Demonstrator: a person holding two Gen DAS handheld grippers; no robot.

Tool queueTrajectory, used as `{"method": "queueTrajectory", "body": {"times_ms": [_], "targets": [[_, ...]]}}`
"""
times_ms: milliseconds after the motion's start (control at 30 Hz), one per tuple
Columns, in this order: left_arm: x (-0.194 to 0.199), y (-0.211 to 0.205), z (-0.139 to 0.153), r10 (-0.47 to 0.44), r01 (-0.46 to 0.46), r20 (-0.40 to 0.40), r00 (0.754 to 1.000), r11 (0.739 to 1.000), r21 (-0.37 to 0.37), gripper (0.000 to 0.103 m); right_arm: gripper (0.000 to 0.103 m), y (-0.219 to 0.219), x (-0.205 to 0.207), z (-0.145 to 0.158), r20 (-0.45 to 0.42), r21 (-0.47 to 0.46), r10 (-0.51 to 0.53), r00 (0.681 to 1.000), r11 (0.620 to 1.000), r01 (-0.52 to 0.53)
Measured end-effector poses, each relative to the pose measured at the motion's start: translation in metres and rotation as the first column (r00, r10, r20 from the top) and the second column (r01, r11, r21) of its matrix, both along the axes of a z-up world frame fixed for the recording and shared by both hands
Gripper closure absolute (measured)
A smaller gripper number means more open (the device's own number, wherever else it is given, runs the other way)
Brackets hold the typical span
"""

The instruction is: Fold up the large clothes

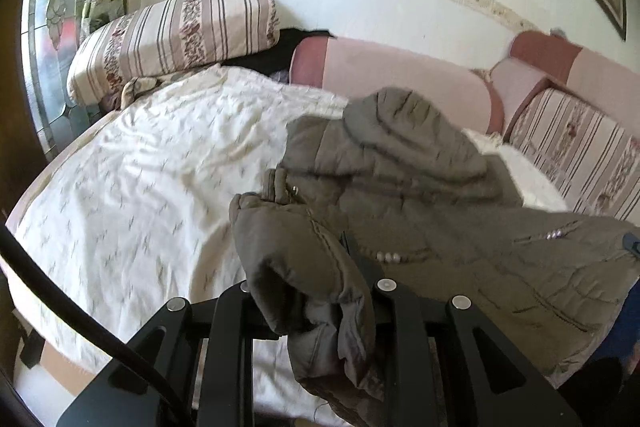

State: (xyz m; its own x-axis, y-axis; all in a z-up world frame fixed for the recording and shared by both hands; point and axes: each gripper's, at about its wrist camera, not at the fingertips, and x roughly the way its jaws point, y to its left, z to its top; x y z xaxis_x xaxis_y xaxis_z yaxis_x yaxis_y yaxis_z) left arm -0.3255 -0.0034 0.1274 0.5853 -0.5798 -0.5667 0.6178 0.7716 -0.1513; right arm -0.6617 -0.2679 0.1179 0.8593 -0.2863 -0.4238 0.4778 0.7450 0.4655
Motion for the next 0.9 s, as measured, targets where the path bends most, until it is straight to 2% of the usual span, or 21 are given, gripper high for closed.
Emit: {"method": "queueTrajectory", "body": {"times_ms": [233,367,433,500,567,633,767,900], "targets": [[0.059,-0.039,0.065,-0.017,0.011,-0.046,0.999,0.994,-0.111,0.079,0.087,-0.041,0.032,0.055,0.055,-0.017,-0.02,0.998,1.0,0.02],[0.108,-0.078,0.095,-0.019,0.006,-0.09,0.996,0.99,-0.14,0.077,0.087,-0.079,0.075,0.095,0.069,-0.039,-0.036,0.997,0.998,0.038],[0.133,-0.1,0.105,-0.01,-0.007,-0.113,0.994,0.989,-0.15,0.071,0.087,-0.108,0.104,0.111,0.074,-0.021,-0.051,0.996,0.998,0.053],[0.162,-0.123,0.114,0.016,-0.038,-0.14,0.99,0.987,-0.154,0.057,0.087,-0.132,0.127,0.12,0.071,-0.007,-0.066,0.995,0.998,0.066],[0.184,-0.135,0.118,0.049,-0.072,-0.144,0.988,0.984,-0.16,0.035,0.087,-0.166,0.156,0.12,0.063,0.019,-0.095,0.993,0.995,0.095],[0.202,-0.145,0.124,0.078,-0.096,-0.11,0.991,0.981,-0.166,0.025,0.087,-0.2,0.186,0.115,0.046,0.039,-0.124,0.991,0.992,0.122],[0.225,-0.149,0.133,0.125,-0.127,-0.026,0.992,0.977,-0.172,0.024,0.087,-0.255,0.231,0.09,0.004,0.087,-0.171,0.985,0.982,0.17],[0.238,-0.149,0.124,0.163,-0.155,0.047,0.986,0.978,-0.142,0.023,0.087,-0.296,0.269,0.059,-0.061,0.117,-0.208,0.976,0.97,0.214]]}}
